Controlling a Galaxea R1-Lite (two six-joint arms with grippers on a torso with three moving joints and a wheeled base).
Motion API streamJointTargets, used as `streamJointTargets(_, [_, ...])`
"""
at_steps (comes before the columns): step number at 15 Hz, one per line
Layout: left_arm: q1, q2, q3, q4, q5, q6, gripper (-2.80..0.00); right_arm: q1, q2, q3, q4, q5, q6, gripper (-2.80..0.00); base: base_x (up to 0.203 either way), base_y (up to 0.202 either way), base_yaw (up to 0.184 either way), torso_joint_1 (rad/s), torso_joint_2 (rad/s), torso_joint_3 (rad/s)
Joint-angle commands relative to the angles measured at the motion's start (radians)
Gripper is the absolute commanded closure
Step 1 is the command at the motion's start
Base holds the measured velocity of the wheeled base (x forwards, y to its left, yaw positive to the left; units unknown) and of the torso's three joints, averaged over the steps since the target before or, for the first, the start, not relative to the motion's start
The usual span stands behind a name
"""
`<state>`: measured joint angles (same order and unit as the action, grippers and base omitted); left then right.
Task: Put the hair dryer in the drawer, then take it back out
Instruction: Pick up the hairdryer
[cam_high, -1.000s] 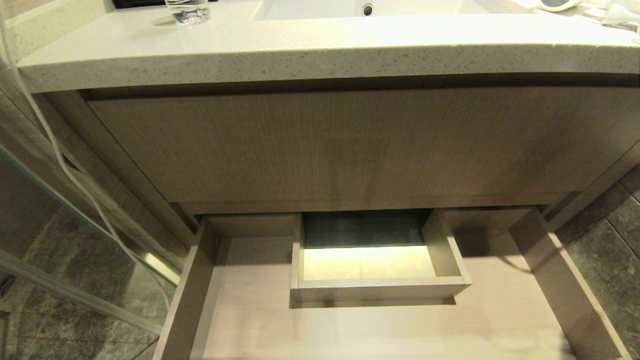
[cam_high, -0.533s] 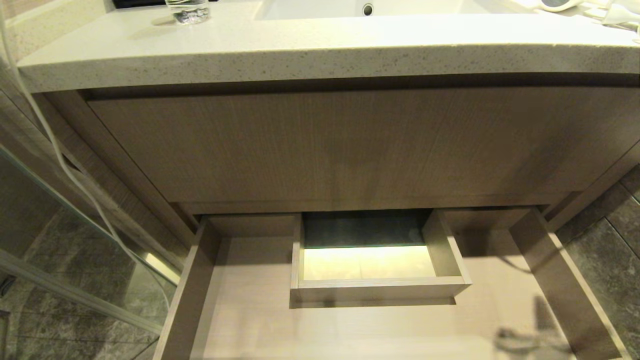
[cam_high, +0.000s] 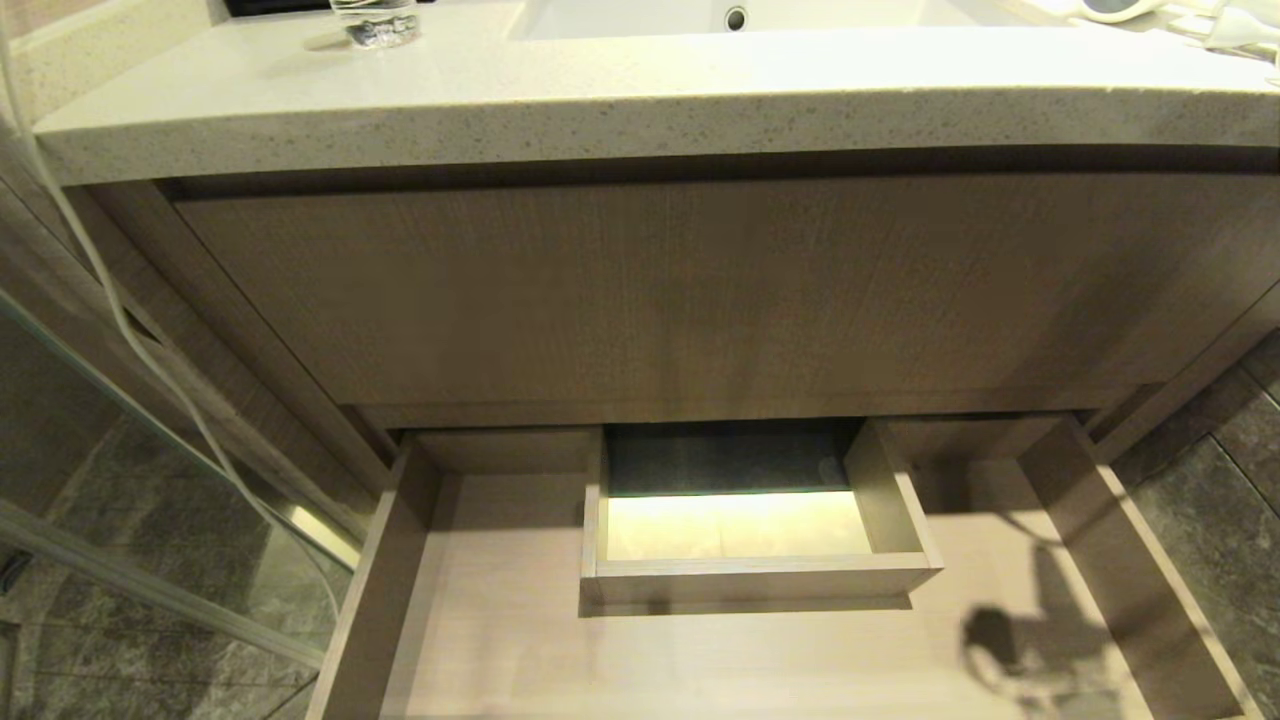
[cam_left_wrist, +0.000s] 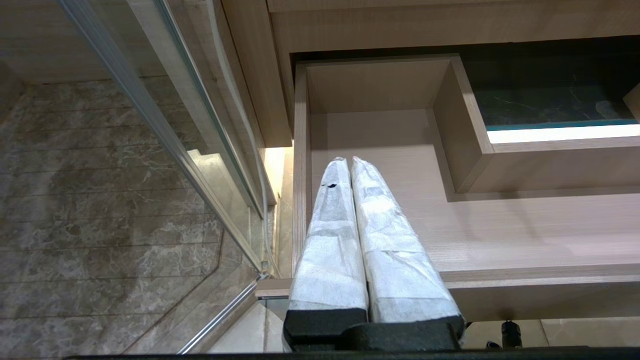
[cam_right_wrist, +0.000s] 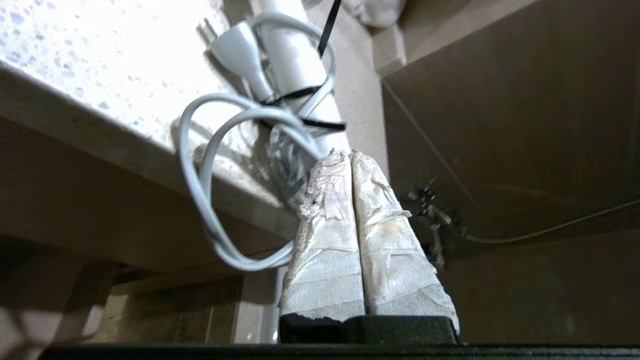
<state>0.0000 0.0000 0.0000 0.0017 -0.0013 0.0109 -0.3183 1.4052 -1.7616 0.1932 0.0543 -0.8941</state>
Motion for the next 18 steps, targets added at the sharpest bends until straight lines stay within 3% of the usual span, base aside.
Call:
streamJointTargets(1, [0.000, 0.000, 0.000, 0.000, 0.000, 0.000, 0.00, 0.015, -0.045, 0.103, 0.000, -0.074, 0.081, 0.00, 0.000, 0.000, 0.000, 0.000, 0.00, 0.000])
streamJointTargets(4, [0.000, 0.000, 0.000, 0.000, 0.000, 0.000, 0.00, 0.048, -0.169, 0.303, 0.043, -0.174, 0.184, 0.00, 0.000, 0.000, 0.000, 0.000, 0.00, 0.000])
streamJointTargets(11, [0.000, 0.000, 0.000, 0.000, 0.000, 0.000, 0.00, 0.181, -0.526, 0.795, 0.103, -0.298, 0.263, 0.00, 0.000, 0.000, 0.000, 0.000, 0.00, 0.000])
streamJointTargets(14, [0.000, 0.000, 0.000, 0.000, 0.000, 0.000, 0.00, 0.235, -0.608, 0.890, 0.046, -0.326, 0.286, 0.00, 0.000, 0.000, 0.000, 0.000, 0.00, 0.000])
streamJointTargets(18, [0.000, 0.000, 0.000, 0.000, 0.000, 0.000, 0.00, 0.242, -0.757, 1.197, -0.043, -0.328, 0.352, 0.00, 0.000, 0.000, 0.000, 0.000, 0.00, 0.000])
